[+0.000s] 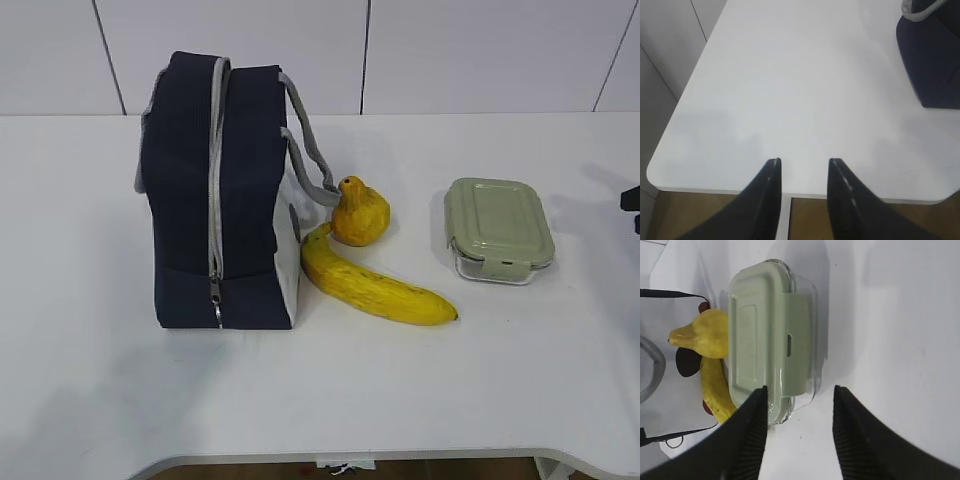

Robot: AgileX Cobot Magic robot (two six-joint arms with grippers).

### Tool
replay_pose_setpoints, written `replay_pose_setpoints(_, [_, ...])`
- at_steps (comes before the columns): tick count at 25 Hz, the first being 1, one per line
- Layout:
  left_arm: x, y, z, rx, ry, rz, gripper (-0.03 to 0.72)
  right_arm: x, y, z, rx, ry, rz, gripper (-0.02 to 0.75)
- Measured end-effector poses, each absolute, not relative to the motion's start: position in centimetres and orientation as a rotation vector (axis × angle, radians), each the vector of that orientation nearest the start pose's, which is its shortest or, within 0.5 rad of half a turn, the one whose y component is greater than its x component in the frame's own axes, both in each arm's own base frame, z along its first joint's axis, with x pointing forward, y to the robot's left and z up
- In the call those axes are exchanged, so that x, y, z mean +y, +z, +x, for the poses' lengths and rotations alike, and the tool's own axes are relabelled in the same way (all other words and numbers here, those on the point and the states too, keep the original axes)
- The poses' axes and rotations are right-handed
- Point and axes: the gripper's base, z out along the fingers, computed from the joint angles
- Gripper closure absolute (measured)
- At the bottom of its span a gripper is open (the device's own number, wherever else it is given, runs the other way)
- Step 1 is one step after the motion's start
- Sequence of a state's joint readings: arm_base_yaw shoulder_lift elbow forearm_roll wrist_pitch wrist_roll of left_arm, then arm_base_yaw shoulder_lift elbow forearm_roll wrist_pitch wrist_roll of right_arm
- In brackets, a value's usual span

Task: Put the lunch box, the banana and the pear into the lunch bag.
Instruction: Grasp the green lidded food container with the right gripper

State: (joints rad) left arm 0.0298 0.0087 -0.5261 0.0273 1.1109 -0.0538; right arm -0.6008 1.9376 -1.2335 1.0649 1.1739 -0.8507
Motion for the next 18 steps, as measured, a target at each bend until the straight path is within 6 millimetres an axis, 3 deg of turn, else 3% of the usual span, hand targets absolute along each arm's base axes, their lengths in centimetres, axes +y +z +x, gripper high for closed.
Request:
replay_pose_setpoints(5, [0.2, 28.1, -0.9, 2.075, 0.018, -0.089, 0.449, -14.3, 19.2, 33.8, 2.428, 1.096, 0.394, 0.379])
replay_pose_setpoints(12, [0.2, 28.1, -0.9, 2.075, 0.018, -0.089, 0.448, -14.3, 19.3, 33.9, 2.419, 1.102, 0.407, 0.15])
replay_pose_setpoints(18, [0.2, 28.1, -0.9, 2.075, 0.018, -0.089, 0.448, -14.5, 18.1, 35.4, 2.374, 1.167, 0.451, 0.128])
